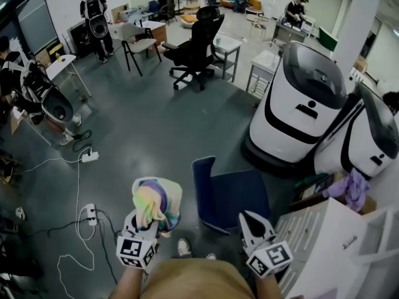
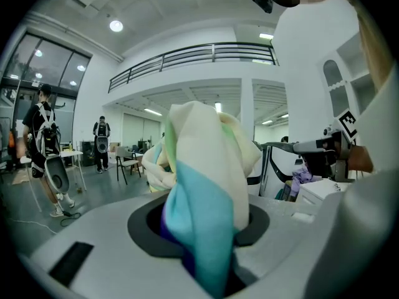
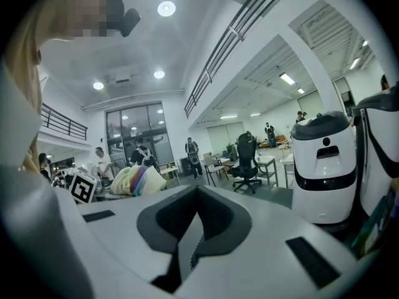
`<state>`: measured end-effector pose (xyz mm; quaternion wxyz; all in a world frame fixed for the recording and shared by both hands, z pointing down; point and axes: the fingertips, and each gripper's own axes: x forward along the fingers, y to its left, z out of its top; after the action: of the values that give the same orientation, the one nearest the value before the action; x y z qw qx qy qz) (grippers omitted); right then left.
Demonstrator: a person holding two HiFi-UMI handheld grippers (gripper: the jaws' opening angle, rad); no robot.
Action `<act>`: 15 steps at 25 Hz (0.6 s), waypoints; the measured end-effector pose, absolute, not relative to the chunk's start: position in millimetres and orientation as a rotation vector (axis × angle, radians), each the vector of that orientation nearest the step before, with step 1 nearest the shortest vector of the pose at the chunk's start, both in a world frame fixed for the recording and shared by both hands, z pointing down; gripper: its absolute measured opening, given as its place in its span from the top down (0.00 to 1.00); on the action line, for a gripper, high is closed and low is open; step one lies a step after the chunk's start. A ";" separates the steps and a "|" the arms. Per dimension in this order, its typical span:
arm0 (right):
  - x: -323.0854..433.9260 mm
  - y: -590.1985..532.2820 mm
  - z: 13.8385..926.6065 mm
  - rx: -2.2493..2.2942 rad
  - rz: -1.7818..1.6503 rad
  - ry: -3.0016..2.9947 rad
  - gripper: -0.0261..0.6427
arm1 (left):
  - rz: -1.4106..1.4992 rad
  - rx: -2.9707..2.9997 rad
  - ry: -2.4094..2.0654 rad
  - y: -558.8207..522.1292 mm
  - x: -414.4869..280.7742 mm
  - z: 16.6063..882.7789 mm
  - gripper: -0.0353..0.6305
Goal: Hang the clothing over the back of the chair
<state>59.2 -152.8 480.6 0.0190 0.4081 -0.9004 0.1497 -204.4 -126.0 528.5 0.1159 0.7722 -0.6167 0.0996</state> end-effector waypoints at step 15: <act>102.5 -166.1 484.0 1.425 0.482 -2.720 0.96 | 0.477 2.348 -1.574 -183.6 -148.2 583.4 0.73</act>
<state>102.5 -166.1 484.0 0.0165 0.4585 -0.8749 0.1552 -148.2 -183.6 583.4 0.1369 0.8114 -0.5438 0.1648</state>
